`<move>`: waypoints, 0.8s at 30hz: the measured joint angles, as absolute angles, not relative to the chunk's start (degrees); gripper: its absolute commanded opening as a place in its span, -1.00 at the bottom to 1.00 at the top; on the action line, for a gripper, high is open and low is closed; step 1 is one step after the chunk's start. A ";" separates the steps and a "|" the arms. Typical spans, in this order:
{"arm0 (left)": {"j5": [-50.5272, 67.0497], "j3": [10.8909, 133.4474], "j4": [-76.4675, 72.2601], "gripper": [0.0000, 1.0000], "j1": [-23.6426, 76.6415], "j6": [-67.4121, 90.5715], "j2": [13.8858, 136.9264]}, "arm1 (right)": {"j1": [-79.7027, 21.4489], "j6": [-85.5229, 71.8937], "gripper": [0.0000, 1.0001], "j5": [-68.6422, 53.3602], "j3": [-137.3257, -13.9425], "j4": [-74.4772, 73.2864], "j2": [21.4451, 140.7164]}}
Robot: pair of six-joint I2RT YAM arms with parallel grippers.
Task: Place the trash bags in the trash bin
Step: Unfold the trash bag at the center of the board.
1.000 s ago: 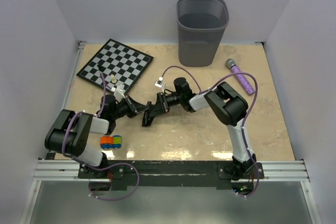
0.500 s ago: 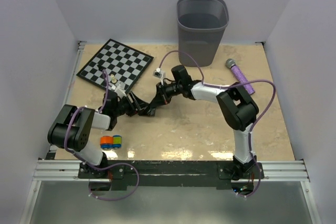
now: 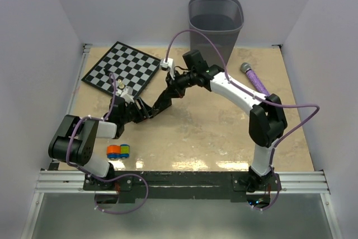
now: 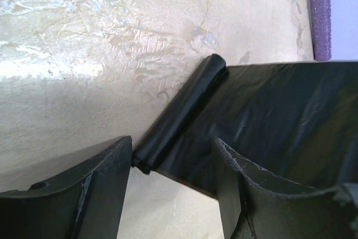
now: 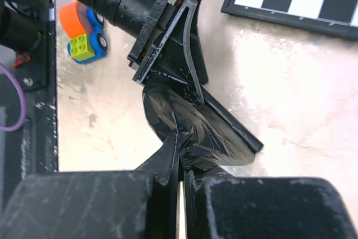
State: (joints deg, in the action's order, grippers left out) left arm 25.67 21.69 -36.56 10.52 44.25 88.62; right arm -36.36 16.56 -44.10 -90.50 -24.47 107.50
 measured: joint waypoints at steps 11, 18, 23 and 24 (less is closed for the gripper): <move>23.97 22.48 -36.05 0.21 10.52 42.15 88.99 | -36.36 24.62 -1.00 -38.63 -95.46 -32.97 97.14; 22.68 24.38 -34.35 0.19 10.52 40.36 89.71 | -36.36 27.20 -1.00 -35.86 -100.09 -33.15 93.93; 21.80 26.41 -32.25 0.15 10.52 38.17 90.39 | -36.36 27.20 -1.00 -34.09 -101.12 -33.04 94.00; 21.58 26.89 -31.55 0.15 10.52 37.63 90.48 | -36.36 27.11 -1.00 -33.89 -101.41 -32.99 94.00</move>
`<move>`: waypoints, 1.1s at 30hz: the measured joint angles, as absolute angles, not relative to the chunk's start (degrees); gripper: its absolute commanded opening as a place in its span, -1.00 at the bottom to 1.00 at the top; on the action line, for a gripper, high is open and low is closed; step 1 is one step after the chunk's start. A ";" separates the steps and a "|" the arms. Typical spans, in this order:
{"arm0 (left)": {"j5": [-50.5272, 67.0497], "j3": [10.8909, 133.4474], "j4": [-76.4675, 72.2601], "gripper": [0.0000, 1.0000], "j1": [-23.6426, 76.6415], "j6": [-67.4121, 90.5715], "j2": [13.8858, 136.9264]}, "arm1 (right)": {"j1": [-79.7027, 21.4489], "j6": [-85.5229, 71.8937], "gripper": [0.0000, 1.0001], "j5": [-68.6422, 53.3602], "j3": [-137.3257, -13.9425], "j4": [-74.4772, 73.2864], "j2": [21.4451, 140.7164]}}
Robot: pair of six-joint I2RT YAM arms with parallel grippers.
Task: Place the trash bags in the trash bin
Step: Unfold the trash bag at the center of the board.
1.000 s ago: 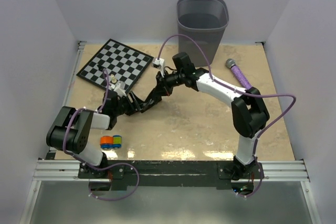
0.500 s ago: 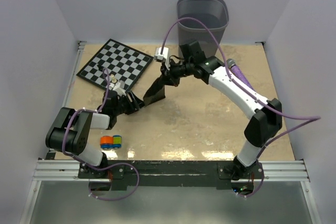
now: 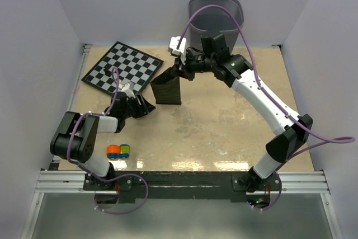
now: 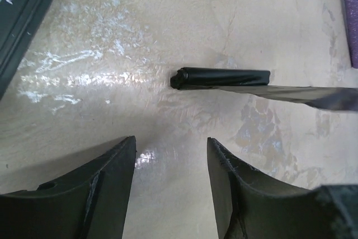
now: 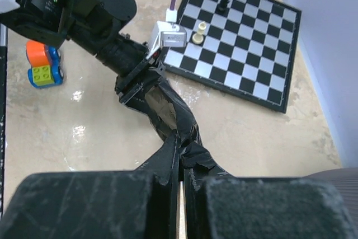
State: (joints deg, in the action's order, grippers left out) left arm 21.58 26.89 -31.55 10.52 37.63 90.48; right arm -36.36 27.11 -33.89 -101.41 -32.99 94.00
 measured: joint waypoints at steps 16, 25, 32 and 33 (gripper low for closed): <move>19.66 37.28 -22.06 0.07 10.11 26.22 91.81 | -36.36 25.63 -1.00 -33.45 -106.72 -31.33 92.71; 19.57 45.91 -20.62 0.03 9.87 20.03 97.01 | -36.36 24.67 -1.00 -33.50 -109.84 -32.25 90.56; 23.79 59.96 -21.32 -0.18 9.76 15.51 107.48 | -36.36 24.53 -1.00 -33.17 -111.11 -33.28 90.28; 24.95 61.58 -21.47 -0.19 9.82 14.92 108.90 | -36.36 24.58 -1.00 -32.75 -110.76 -33.41 90.00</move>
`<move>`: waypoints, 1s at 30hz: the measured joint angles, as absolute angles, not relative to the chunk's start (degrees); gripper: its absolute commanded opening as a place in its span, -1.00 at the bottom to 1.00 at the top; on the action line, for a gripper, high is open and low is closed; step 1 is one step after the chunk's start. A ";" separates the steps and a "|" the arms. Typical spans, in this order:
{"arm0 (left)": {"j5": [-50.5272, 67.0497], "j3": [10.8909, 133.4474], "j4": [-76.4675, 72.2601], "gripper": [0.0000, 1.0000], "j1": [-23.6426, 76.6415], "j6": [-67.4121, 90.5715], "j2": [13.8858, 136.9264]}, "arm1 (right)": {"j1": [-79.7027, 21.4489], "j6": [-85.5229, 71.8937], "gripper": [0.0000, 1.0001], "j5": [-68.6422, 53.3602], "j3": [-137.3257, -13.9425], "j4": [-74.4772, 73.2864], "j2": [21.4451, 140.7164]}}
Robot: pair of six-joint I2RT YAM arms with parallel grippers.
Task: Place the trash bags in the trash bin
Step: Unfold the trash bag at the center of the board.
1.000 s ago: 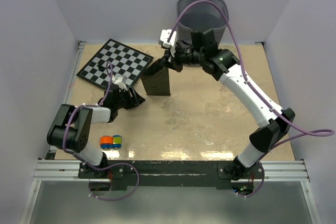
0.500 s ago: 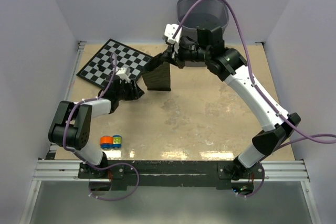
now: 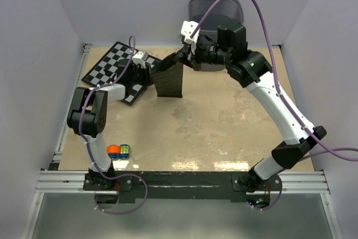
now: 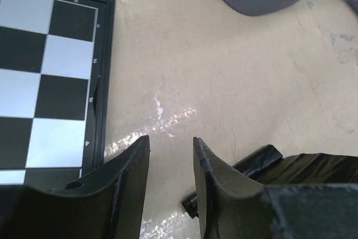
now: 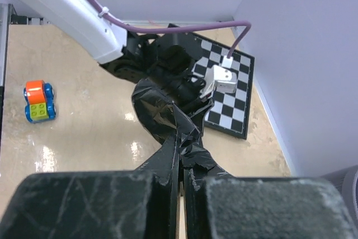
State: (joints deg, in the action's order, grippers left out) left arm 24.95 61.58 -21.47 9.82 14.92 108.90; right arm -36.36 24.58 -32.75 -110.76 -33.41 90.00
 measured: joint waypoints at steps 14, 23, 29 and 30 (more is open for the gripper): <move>30.85 62.70 -19.53 -0.27 18.00 6.15 112.81 | -33.26 27.59 -1.00 -30.15 -94.74 -40.01 75.68; 25.69 47.72 -18.44 -0.24 19.20 9.65 103.46 | -26.50 31.24 -1.00 -23.29 -83.05 -41.25 67.75; 24.36 37.28 -20.67 -0.24 19.20 14.46 91.68 | -25.78 32.14 -1.00 -18.90 -80.31 -36.40 72.05; 24.01 36.27 -21.26 -0.24 19.18 14.83 90.67 | -25.63 32.12 -1.00 -18.76 -81.69 -35.55 74.02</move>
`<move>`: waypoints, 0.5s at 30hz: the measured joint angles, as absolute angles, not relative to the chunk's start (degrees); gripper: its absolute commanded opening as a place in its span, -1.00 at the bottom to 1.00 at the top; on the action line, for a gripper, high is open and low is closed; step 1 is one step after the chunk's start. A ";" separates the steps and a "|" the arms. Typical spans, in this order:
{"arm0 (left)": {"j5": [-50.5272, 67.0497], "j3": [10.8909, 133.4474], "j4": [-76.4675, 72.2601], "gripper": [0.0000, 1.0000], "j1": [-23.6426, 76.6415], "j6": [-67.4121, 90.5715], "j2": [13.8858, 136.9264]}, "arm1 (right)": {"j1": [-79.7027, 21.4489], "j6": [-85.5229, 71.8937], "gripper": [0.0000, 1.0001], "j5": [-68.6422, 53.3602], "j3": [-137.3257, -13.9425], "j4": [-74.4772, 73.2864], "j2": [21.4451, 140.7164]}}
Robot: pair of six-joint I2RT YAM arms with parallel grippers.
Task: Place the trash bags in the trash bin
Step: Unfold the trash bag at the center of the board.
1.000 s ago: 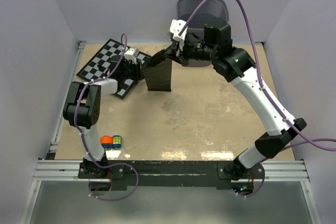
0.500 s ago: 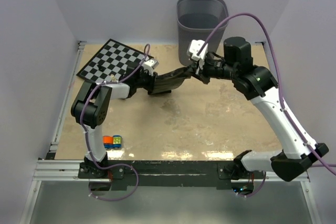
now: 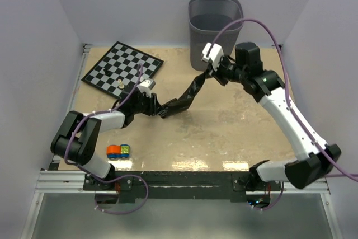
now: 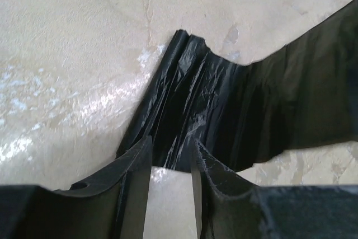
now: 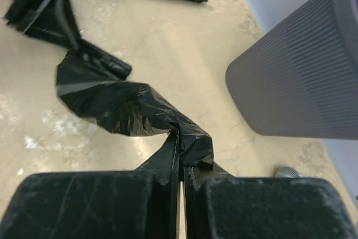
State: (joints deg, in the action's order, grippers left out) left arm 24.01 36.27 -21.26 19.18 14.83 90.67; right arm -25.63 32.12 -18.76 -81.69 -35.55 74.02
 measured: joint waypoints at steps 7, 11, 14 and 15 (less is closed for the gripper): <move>20.53 31.68 -25.15 -0.20 15.22 20.62 88.07 | -25.39 36.27 -1.00 -19.03 -99.24 -31.42 84.68; 18.94 32.08 -28.27 -0.19 12.10 23.66 90.00 | -25.39 40.66 -1.00 -18.96 -101.34 -30.87 82.52; 19.16 34.13 -29.76 -0.20 11.70 26.20 93.91 | -25.39 42.28 -1.00 -18.57 -99.74 -30.81 79.85; 19.66 34.85 -30.11 -0.20 11.73 27.11 95.15 | -25.39 42.37 -1.00 -18.33 -98.94 -30.79 79.02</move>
